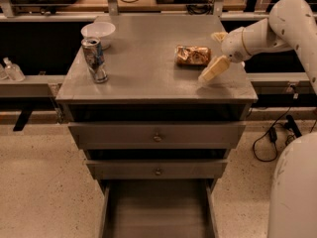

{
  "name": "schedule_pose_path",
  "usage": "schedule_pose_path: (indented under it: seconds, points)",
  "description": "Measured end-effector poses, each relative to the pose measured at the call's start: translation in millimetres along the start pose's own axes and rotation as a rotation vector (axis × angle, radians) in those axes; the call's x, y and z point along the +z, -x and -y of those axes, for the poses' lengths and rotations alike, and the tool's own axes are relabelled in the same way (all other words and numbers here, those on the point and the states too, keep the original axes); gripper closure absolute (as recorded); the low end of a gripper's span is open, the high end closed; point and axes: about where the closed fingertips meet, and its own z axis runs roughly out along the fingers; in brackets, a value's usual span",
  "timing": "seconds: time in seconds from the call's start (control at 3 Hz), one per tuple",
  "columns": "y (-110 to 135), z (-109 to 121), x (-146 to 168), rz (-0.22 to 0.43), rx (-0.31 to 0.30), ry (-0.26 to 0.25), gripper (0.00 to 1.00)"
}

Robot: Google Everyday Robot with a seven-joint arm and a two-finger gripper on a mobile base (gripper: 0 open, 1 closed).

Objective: Pick orange can from bottom drawer and place on counter

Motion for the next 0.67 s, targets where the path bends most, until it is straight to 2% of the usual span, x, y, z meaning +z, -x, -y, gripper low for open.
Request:
schedule_pose_path:
  seconds: [0.33,0.67]
  points:
    - [-6.6,-0.7,-68.2,-0.028,-0.005,-0.023,0.0]
    - [-6.6,-0.7,-68.2,-0.028,-0.005,-0.023,0.0]
